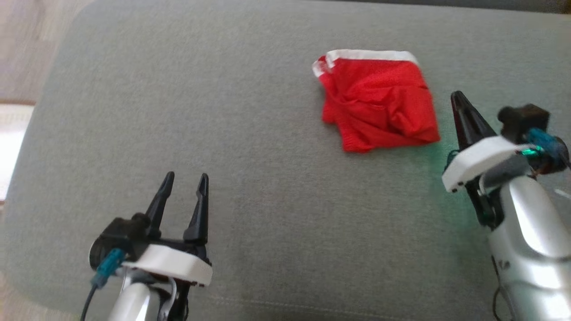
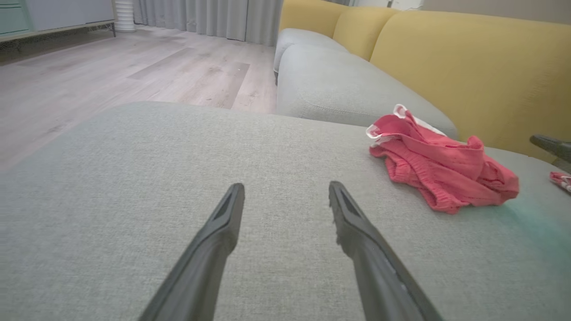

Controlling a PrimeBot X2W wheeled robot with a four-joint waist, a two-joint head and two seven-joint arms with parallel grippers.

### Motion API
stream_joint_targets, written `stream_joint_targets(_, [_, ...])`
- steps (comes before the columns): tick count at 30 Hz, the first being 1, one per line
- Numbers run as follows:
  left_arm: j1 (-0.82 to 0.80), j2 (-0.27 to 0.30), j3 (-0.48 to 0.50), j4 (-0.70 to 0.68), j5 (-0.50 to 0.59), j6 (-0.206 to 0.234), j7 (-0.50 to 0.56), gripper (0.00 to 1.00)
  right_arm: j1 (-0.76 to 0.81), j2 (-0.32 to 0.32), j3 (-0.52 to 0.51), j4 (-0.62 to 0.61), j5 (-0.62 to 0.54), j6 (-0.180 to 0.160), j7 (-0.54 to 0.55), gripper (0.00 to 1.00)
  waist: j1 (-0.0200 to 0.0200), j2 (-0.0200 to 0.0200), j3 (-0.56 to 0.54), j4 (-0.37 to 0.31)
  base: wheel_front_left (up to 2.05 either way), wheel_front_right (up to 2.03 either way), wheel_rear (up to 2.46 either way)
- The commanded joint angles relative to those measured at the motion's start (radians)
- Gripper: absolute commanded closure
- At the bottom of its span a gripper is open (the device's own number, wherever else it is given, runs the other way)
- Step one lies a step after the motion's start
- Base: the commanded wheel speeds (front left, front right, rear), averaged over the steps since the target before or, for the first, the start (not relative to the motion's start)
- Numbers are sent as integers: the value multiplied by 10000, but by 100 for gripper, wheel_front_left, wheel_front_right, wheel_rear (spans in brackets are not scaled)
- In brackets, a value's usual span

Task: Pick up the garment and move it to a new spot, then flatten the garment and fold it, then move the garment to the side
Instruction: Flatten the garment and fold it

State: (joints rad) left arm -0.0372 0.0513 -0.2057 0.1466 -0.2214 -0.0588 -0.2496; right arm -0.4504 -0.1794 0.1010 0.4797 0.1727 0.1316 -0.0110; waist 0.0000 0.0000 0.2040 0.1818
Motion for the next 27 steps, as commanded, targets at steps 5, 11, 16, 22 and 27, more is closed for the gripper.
stream_joint_targets(5, [-635,-11,315,-60,-8,-106,-122,0,-1155,-44,639,1601,-176,-9,-40,100,0,0,450,710,0,0,0])
stream_joint_targets(11, [-478,-11,266,-121,-44,30,-122,0,-1802,188,1190,3079,-486,-9,-571,100,0,0,410,932,0,0,0])
stream_joint_targets(16, [-390,-11,310,-150,-49,105,-122,0,-1946,436,1972,3546,-499,-9,-974,100,0,0,320,1003,0,0,0])
stream_joint_targets(22, [-322,-11,408,-202,-63,157,-122,0,-1921,790,3217,3908,-227,-9,-1267,100,0,0,214,957,0,0,0])
stream_joint_targets(27, [-283,-11,333,-232,-156,221,-122,0,-1796,1023,4368,4213,116,-9,-1044,100,0,0,172,854,0,0,0])
